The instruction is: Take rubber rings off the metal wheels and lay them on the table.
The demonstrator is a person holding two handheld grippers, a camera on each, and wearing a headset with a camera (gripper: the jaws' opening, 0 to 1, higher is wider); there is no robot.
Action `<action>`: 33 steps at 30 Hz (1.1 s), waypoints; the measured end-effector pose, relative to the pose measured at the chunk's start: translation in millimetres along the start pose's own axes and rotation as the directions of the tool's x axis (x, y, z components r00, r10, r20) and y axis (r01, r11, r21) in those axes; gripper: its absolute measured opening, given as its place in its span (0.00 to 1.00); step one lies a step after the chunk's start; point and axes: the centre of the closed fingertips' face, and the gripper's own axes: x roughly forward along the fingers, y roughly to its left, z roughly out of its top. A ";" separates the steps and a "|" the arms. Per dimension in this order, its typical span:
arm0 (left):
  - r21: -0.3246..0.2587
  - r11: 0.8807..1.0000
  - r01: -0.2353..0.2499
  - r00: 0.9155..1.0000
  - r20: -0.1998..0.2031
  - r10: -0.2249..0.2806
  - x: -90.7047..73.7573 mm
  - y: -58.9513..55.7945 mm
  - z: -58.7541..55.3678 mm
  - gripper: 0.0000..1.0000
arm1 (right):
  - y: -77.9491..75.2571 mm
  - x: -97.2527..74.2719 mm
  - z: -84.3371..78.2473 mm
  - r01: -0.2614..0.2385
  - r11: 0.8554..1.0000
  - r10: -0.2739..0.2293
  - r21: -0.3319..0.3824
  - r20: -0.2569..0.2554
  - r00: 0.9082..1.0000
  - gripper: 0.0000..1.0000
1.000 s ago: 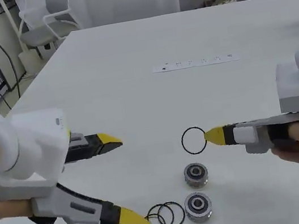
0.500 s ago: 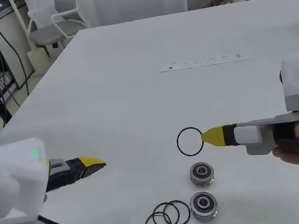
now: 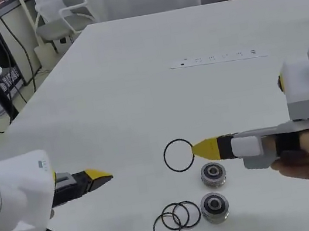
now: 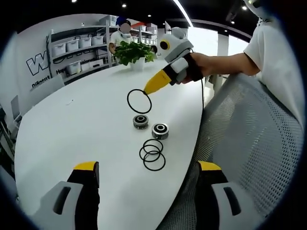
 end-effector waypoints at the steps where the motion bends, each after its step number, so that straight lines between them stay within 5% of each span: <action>1: -0.002 1.000 0.004 1.000 -0.010 -0.004 0.2 -0.6 -2.2 0.80 | 0.9 2.0 -3.1 -0.002 1.000 0.002 -0.003 -0.012 1.000 0.00; 10: -0.002 1.000 0.019 1.000 -0.016 -0.019 1.2 -4.3 -4.3 0.80 | 4.0 18.6 -33.2 -0.009 0.999 0.003 -0.054 -0.123 0.992 0.00; 19: -0.006 1.000 0.021 1.000 -0.007 -0.021 0.6 -6.1 -2.4 0.79 | 8.8 32.8 -64.6 -0.031 0.994 0.005 -0.106 -0.242 0.970 0.00; 33: -0.015 0.999 0.034 0.999 -0.018 -0.034 1.2 -10.1 -5.0 0.78 | -6.9 43.7 -97.2 0.025 0.962 -0.118 -0.271 -0.333 0.935 0.00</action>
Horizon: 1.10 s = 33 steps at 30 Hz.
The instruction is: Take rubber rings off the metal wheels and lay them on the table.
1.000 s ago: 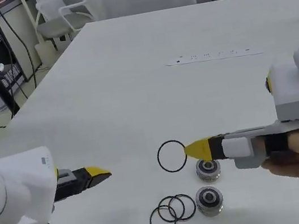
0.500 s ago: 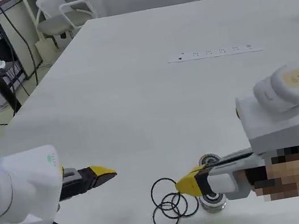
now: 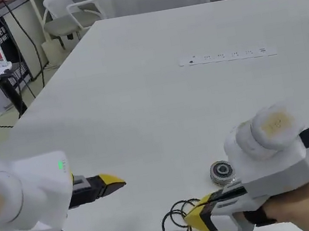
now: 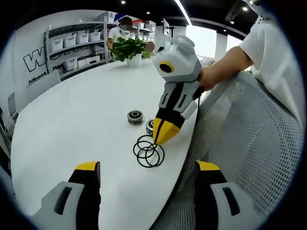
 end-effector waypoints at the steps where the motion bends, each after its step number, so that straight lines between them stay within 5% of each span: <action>1: -0.004 1.000 0.001 1.000 0.001 -0.001 0.1 -0.1 -0.1 0.78 | -1.0 1.1 -2.4 0.004 1.000 -0.004 -0.001 -0.006 1.000 0.00; 6: -0.011 1.000 -0.002 1.000 0.002 0.002 -0.2 0.3 -0.1 0.78 | -9.6 4.8 -11.8 0.042 0.999 -0.043 -0.030 -0.036 0.998 0.00; 20: -0.001 1.000 0.006 1.000 -0.026 -0.006 1.0 -0.7 -5.6 0.78 | -7.6 7.7 -16.3 0.035 0.996 -0.039 -0.081 -0.052 0.998 0.00; 33: 0.002 1.000 0.009 1.000 -0.025 -0.009 1.0 -0.9 -5.9 0.78 | -7.5 -0.9 4.6 0.039 0.994 -0.038 -0.105 0.016 0.999 0.08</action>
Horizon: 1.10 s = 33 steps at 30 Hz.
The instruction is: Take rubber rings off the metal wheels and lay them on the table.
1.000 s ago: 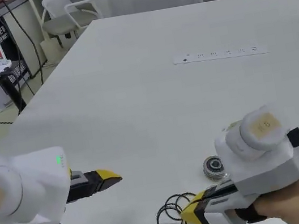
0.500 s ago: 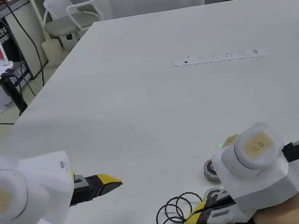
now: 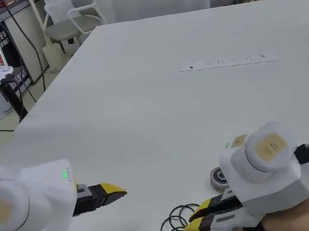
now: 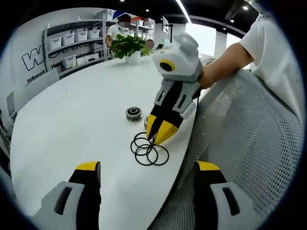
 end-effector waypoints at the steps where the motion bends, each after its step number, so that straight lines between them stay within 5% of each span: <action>1: -0.001 1.000 0.000 1.000 0.000 0.000 0.0 -0.1 0.0 0.78 | -1.7 -1.9 2.9 0.002 1.000 -0.002 0.010 0.010 1.000 0.09; 18: -0.008 1.000 0.006 1.000 0.012 -0.005 0.4 -1.3 2.8 0.78 | -21.6 -29.6 32.7 0.039 0.998 -0.046 0.051 0.134 0.990 0.23; 33: -0.024 1.000 0.002 0.999 0.036 -0.002 -0.9 0.0 6.8 0.79 | -47.4 -71.8 58.1 0.115 0.993 -0.120 0.034 0.257 0.959 0.46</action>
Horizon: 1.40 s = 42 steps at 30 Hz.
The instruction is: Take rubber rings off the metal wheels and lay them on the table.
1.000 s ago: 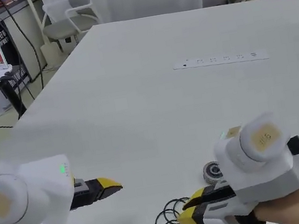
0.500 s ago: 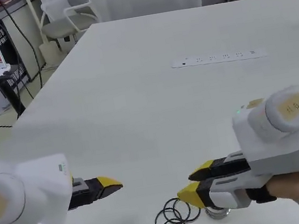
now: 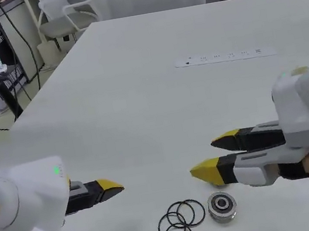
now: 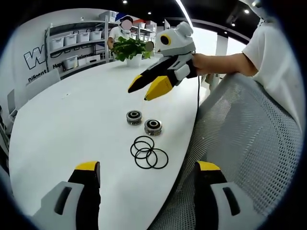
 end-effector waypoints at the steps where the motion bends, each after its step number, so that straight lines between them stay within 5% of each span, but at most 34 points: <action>1: -0.002 1.000 0.000 1.000 0.003 0.000 -0.2 0.0 0.6 0.79 | -1.8 -1.6 0.8 0.007 1.000 -0.007 -0.008 0.001 1.000 0.48; 21: -0.038 0.999 -0.007 0.998 0.070 0.010 -2.8 1.6 12.5 0.79 | -2.6 -41.2 15.2 0.022 0.988 -0.025 -0.155 -0.016 1.000 0.71; 32: -0.046 0.999 -0.014 0.996 0.086 0.018 -3.7 2.2 15.8 0.80 | -5.5 -70.9 -7.9 0.043 0.989 -0.046 -0.141 -0.020 0.999 0.76; 42: -0.056 0.998 -0.020 0.995 0.095 0.025 -4.4 3.7 17.1 0.80 | -11.5 -89.7 -21.9 0.078 0.992 -0.073 -0.096 0.049 0.996 0.82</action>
